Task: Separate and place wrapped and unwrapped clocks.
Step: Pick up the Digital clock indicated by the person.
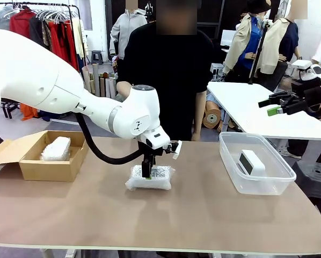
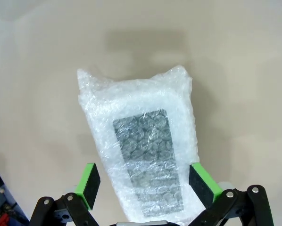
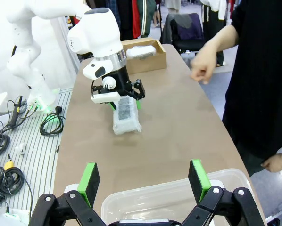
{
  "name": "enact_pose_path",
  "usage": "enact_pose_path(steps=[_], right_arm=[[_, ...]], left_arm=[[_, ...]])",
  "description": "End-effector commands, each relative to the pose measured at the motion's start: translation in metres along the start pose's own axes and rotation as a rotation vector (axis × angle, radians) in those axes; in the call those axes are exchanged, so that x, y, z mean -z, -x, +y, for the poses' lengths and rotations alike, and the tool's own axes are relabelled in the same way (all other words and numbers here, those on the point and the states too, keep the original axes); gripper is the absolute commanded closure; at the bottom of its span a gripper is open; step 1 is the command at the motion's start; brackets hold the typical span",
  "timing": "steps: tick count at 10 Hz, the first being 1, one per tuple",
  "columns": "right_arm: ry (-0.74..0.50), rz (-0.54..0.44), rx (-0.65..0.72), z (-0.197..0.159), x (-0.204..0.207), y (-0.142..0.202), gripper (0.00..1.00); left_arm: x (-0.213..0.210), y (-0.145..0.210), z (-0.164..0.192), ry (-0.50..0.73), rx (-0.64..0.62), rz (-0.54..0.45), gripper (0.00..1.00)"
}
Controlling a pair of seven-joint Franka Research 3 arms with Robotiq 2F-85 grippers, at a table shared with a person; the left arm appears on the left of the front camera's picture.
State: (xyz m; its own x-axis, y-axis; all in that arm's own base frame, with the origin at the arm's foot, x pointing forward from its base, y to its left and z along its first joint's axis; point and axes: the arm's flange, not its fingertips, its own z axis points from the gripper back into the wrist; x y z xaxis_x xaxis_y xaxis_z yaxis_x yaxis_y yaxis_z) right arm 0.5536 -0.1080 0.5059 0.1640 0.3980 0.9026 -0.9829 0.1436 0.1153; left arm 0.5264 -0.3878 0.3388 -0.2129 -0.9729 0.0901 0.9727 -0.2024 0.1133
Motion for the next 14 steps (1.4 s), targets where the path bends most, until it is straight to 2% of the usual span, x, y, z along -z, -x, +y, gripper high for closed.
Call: enact_pose_path(steps=[1,4,6,8,14], right_arm=[[-0.001,0.004,0.002,0.001,0.0,-0.002,0.0],[-0.001,0.004,0.002,0.001,0.0,-0.002,0.0],[-0.001,0.004,0.002,0.001,0.0,-0.002,0.0],[-0.001,0.004,0.002,0.001,0.0,-0.002,0.0],[-0.001,0.004,0.002,0.001,0.0,-0.002,0.0]], left_arm=[[0.009,-0.005,-0.005,-0.015,-0.02,0.004,0.0],[-0.007,-0.005,-0.007,-0.013,-0.023,0.02,0.0],[-0.017,-0.004,-0.009,0.047,-0.022,0.042,0.0],[-0.022,-0.006,-0.012,0.055,-0.026,0.039,0.0],[0.009,-0.017,-0.019,0.004,-0.069,0.134,0.0]])
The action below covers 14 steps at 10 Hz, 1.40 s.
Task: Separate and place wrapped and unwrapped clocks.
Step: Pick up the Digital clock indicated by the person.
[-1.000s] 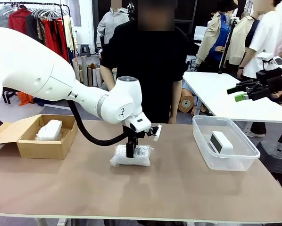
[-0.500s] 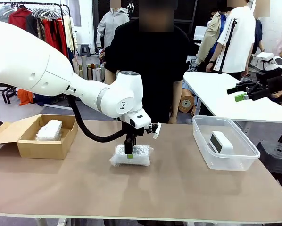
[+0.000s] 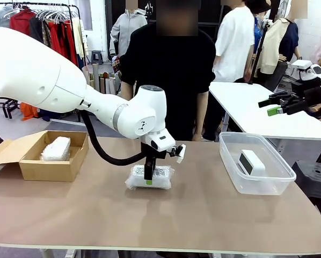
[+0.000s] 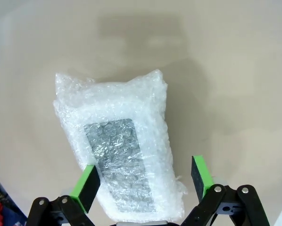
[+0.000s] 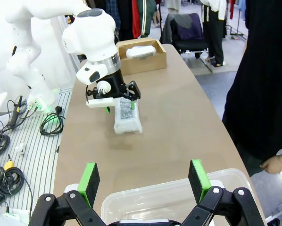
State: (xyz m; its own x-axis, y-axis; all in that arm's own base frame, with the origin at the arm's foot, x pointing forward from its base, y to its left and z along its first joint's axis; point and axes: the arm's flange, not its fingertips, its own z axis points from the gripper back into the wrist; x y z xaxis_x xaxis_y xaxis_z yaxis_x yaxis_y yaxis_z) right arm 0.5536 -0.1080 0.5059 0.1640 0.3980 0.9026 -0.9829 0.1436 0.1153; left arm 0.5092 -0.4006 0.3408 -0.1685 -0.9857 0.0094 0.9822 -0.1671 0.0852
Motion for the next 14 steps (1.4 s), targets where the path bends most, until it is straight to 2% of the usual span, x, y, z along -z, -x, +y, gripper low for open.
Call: enact_pose_path(steps=[1,2,8,12,13,14], right_arm=[[-0.001,0.004,0.002,0.001,0.0,-0.002,0.0],[-0.001,0.004,0.002,0.001,0.0,-0.002,0.0],[-0.001,0.004,0.002,0.001,0.0,-0.002,0.0],[-0.001,0.004,0.002,0.001,0.0,-0.002,0.0],[-0.001,0.004,0.002,0.001,0.0,-0.002,0.0],[-0.001,0.004,0.002,0.001,0.0,-0.002,0.0]], left_arm=[[0.013,-0.001,-0.005,-0.049,-0.042,0.081,0.0],[0.015,0.0,-0.004,-0.085,-0.053,0.118,0.05],[-0.002,0.004,-0.006,-0.202,-0.062,0.114,0.42],[0.009,0.012,-0.002,-0.157,-0.072,0.091,0.65],[0.011,0.013,-0.001,-0.154,-0.074,0.086,0.73],[0.01,0.015,-0.001,-0.149,-0.083,0.091,0.93]])
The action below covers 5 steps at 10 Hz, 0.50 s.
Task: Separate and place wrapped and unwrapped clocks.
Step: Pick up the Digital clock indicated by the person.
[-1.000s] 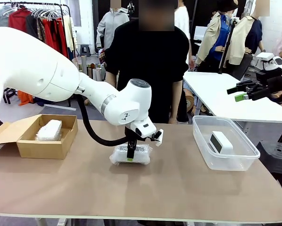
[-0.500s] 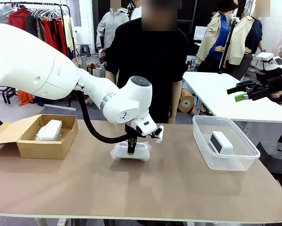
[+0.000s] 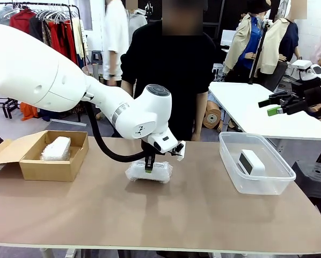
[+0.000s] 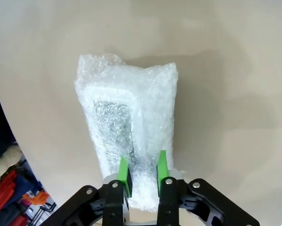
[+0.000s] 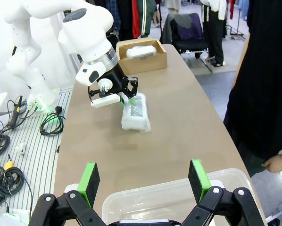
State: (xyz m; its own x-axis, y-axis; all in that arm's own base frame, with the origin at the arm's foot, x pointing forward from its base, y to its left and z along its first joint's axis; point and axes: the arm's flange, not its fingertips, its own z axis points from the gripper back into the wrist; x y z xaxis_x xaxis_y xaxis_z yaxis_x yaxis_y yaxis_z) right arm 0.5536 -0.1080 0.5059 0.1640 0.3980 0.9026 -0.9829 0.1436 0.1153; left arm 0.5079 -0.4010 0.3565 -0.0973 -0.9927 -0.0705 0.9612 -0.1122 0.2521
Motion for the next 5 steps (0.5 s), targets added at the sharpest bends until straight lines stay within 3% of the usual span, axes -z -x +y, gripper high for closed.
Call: enact_pose_path(steps=[1,5], right_arm=[[-0.001,0.004,0.002,0.001,0.0,-0.002,0.0],[-0.001,0.004,0.002,0.001,0.0,-0.002,0.0]], left_arm=[[0.023,0.014,-0.004,0.002,-0.025,0.01,1.0],[-0.011,0.022,-0.001,-0.038,-0.009,0.003,1.0]])
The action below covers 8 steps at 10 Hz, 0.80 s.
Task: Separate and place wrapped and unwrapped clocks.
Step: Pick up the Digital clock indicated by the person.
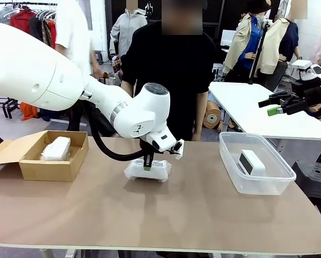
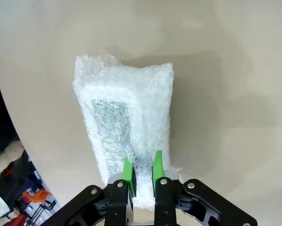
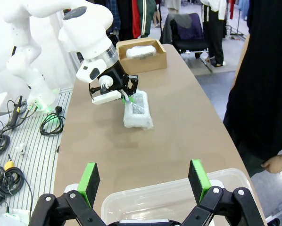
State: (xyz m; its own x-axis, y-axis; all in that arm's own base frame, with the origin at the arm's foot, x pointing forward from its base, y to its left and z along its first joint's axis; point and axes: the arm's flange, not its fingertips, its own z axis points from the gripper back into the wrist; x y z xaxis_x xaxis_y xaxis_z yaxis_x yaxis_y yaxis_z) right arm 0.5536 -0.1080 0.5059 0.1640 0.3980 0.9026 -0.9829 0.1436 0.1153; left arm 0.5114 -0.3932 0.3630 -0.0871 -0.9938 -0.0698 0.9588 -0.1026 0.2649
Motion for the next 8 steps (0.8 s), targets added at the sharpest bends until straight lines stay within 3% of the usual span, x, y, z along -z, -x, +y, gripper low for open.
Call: enact_pose_path(steps=[1,5,8], right_arm=[[-0.001,0.004,0.002,0.001,0.0,-0.002,0.0],[-0.001,0.004,0.002,0.001,0.0,-0.002,0.0],[-0.001,0.004,0.002,0.001,0.0,-0.002,0.0]], left_arm=[[-0.02,0.014,-0.003,-0.004,0.015,-0.009,1.0],[-0.098,0.027,0.019,0.048,0.122,-0.056,1.0],[-0.178,0.029,0.04,0.065,0.193,0.001,1.0]])
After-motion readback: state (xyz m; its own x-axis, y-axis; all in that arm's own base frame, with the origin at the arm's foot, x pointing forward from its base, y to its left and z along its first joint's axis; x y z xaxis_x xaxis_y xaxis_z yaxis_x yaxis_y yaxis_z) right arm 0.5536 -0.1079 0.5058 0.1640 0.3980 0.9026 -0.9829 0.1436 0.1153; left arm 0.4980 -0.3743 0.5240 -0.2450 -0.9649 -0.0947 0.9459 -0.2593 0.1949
